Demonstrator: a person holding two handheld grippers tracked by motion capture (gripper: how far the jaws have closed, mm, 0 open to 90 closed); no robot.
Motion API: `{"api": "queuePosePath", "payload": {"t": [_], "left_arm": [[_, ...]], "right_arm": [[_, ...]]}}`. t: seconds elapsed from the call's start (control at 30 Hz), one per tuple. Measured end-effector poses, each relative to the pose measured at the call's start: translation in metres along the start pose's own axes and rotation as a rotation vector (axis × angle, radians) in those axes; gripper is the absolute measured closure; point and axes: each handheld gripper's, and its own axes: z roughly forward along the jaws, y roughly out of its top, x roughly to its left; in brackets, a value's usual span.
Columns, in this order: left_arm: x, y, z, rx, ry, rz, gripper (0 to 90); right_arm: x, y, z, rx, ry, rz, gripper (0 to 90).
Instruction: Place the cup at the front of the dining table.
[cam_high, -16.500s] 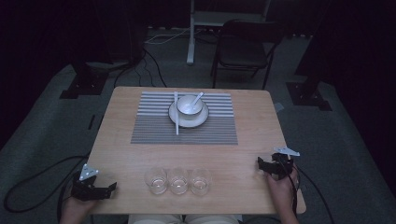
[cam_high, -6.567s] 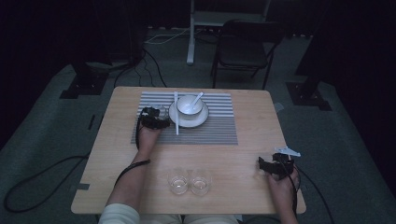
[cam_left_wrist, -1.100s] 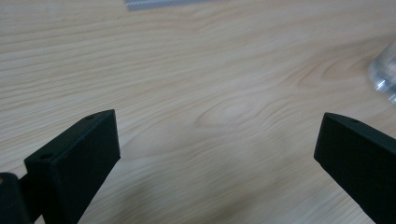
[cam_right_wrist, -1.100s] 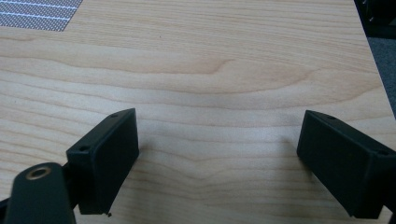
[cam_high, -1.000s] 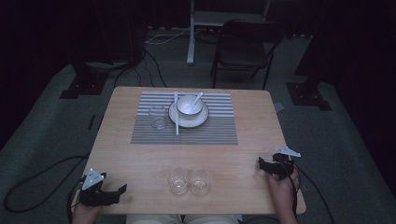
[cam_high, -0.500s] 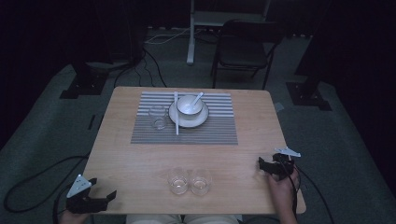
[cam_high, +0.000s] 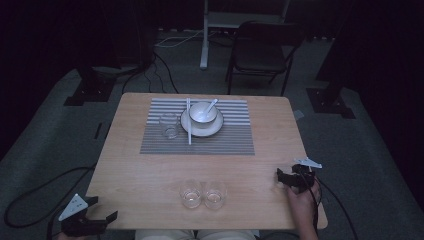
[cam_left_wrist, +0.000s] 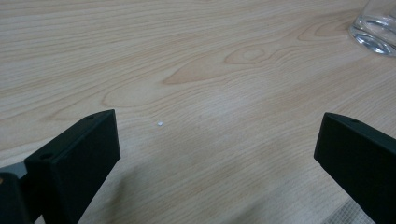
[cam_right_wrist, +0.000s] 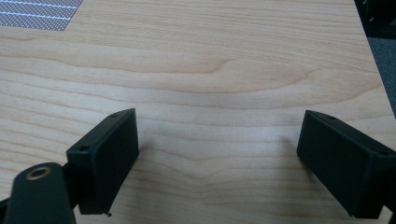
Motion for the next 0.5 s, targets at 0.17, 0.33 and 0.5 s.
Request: {"api": "queuePosePath", "payload": {"t": [0.17, 0.33, 0.5], "left_arm": [[0.0014, -0.0024, -0.0026, -0.006, 0.008, -0.010, 0.4], [0.0011, -0.0032, -0.0005, 0.009, 0.009, -0.003, 0.4], [0.0010, -0.0036, 0.0010, 0.018, 0.009, -0.004, 0.4]], "right_arm": [[0.0000, 0.0000, 0.0000, 0.000, 0.000, 0.000, 12.1], [0.0000, 0.0000, 0.0000, 0.000, 0.000, 0.000, 12.1], [-0.0001, 0.0001, 0.0001, 0.000, 0.000, 0.000, 12.0]]}}
